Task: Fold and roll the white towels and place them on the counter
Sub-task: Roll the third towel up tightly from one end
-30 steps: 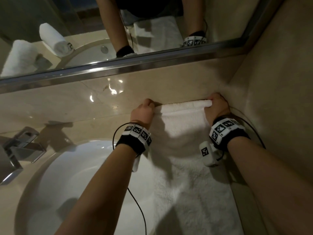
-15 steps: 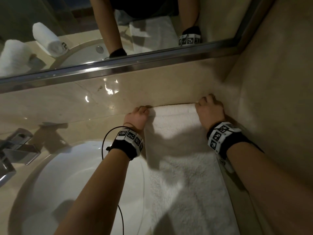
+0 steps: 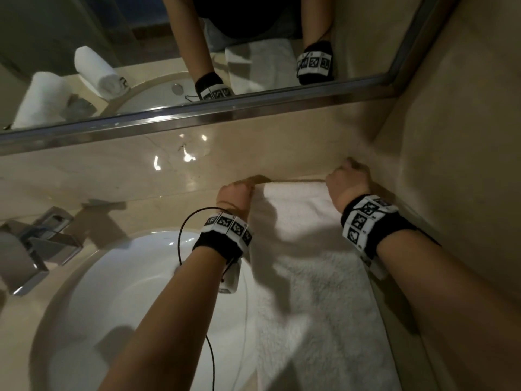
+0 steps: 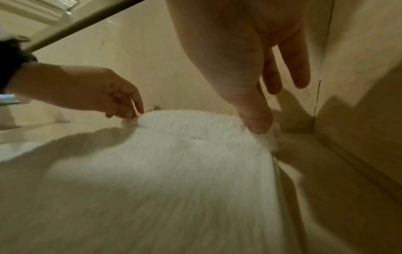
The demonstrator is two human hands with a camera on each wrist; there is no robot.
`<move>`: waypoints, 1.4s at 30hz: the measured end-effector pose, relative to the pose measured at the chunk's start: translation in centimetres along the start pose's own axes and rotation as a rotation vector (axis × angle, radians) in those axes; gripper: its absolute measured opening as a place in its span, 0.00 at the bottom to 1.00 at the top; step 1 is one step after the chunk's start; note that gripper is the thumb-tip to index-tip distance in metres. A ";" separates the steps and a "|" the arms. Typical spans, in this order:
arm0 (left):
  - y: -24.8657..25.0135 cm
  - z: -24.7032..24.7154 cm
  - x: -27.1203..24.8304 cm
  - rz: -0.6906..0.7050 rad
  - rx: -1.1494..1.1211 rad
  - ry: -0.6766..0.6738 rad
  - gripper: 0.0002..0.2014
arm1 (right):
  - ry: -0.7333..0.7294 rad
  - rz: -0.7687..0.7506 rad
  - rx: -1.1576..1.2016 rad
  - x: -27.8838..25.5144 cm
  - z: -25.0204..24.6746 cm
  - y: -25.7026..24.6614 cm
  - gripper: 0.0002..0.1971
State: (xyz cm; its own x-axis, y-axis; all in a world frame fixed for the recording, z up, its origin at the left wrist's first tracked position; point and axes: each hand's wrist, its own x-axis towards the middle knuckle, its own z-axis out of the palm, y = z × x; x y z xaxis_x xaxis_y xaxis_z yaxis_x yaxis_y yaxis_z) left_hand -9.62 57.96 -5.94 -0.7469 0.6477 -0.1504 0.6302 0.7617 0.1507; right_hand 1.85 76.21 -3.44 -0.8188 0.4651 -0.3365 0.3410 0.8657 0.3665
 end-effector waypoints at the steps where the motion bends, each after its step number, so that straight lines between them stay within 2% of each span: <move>1: 0.0 -0.3 0.2 -0.012 -0.046 -0.016 0.20 | -0.016 0.012 0.030 0.5 -0.1 0.2 0.17; 3: -0.1 -0.3 0.5 -0.004 -0.093 -0.057 0.22 | -0.065 0.003 0.097 1.4 -0.2 0.6 0.17; 7: -0.5 0.6 0.8 -0.015 0.026 -0.083 0.18 | -0.089 0.014 0.279 2.5 0.3 1.7 0.14; 9: -1.0 0.7 1.1 0.007 -0.100 -0.099 0.19 | -0.151 0.016 0.355 2.7 -0.1 2.0 0.15; 12: -1.6 0.6 1.5 0.086 -0.121 -0.173 0.21 | -0.253 0.012 0.334 2.8 -1.1 2.3 0.15; 15: -1.7 0.4 1.5 0.087 -0.179 -0.209 0.21 | -0.304 -0.004 0.349 3.0 -1.2 2.4 0.15; 17: -1.7 0.1 1.5 0.119 -0.197 -0.204 0.24 | -0.353 -0.034 0.363 2.6 -0.9 2.2 0.10; 19: -1.7 0.1 1.3 0.192 -0.136 -0.217 0.24 | -0.244 -0.038 0.383 2.5 -0.1 2.2 0.10; 21: -1.5 0.4 0.9 0.220 -0.049 -0.227 0.18 | -0.141 -0.072 0.330 1.6 0.4 2.1 0.12; 24: -0.7 0.2 -0.2 0.267 0.087 -0.218 0.15 | -0.148 -0.117 0.188 0.2 0.9 1.4 0.17; 25: -0.4 0.1 -0.7 0.292 0.113 -0.177 0.12 | -0.143 -0.109 0.154 -0.3 1.0 1.0 0.17; 27: -0.1 -0.3 -1.4 0.384 0.144 -0.137 0.08 | -0.166 -0.096 0.110 -0.6 1.2 0.7 0.16; 29: -0.8 1.1 -1.4 0.421 0.098 -0.123 0.14 | -0.161 -0.101 0.057 -1.1 1.2 0.6 0.16; 30: -1.0 1.5 -1.7 0.417 0.100 -0.077 0.15 | -0.171 -0.092 0.048 -1.3 1.2 0.5 0.15; 32: -0.9 1.2 -3.3 0.359 0.093 -0.097 0.15 | -0.194 -0.102 0.029 -1.8 1.1 0.1 0.13; 35: -0.9 0.8 -4.2 0.066 -0.156 -0.160 0.14 | -0.237 -0.110 -0.001 -2.3 0.7 -0.4 0.11; 37: -0.7 0.2 -4.0 -0.046 -0.337 -0.235 0.15 | -0.287 -0.115 -0.005 -2.3 0.2 -0.5 0.12; 39: -0.5 -0.5 -4.0 -0.110 -0.441 -0.223 0.18 | -0.306 -0.108 -0.016 -2.2 0.0 -0.4 0.14; 41: -0.7 -0.5 -3.5 -0.164 -0.516 -0.221 0.22 | -0.236 -0.098 -0.019 -2.2 0.0 -0.4 0.15; 42: -0.8 -0.5 -3.2 -0.168 -0.497 -0.230 0.21 | -0.157 -0.090 0.013 -2.2 0.0 -0.3 0.14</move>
State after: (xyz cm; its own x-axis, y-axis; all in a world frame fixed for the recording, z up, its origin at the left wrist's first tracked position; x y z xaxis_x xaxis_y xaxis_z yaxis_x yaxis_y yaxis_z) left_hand -7.77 55.27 -5.10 -0.7278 0.5478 -0.4127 0.2898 0.7910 0.5389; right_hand 3.60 74.96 -2.80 -0.7644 0.4082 -0.4991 0.2767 0.9069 0.3178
